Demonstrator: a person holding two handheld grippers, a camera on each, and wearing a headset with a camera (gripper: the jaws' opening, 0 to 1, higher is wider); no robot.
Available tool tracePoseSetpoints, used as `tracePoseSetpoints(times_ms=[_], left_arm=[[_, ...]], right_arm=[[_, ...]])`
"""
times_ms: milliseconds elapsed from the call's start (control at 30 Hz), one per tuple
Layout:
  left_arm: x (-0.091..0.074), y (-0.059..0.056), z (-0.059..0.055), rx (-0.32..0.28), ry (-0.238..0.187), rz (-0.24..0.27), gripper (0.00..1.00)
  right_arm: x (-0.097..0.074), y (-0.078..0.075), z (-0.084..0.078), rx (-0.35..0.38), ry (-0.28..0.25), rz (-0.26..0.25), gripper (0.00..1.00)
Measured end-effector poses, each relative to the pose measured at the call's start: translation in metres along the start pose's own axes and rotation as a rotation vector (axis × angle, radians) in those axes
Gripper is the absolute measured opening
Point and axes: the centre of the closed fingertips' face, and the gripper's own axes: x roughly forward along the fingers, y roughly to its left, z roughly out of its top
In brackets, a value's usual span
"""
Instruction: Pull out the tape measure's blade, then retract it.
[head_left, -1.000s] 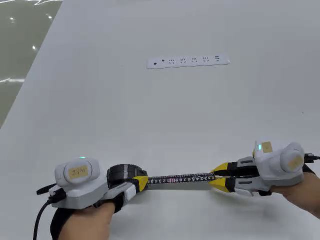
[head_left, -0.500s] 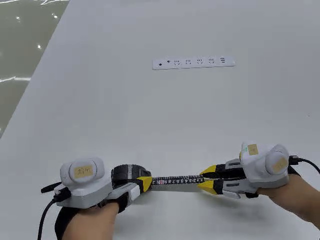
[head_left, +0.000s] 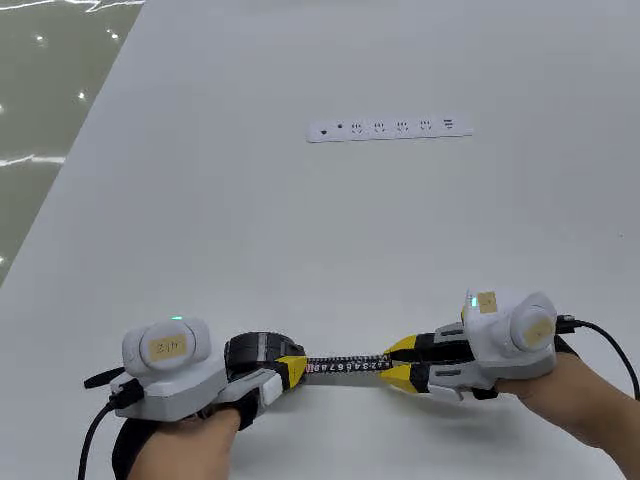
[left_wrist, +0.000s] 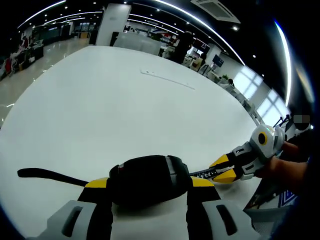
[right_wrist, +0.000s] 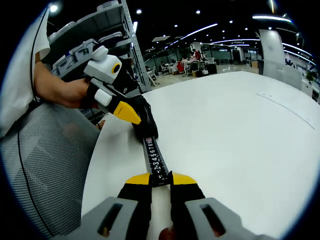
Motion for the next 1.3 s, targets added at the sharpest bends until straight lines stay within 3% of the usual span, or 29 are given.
tracePoseSetpoints(times_ms=[667,1300], left_arm=[[-0.0013,-0.0004,0.0008,-0.018,-0.016,-0.008,0.58],[0.0010,-0.0001,0.0014,-0.019,-0.032,0.026,0.60]], right_arm=[[-0.0003,0.0011,0.0030,-0.001,-0.006,0.000,0.11],[-0.0005,0.0002,0.0052,0.000,-0.012,-0.014,0.11]])
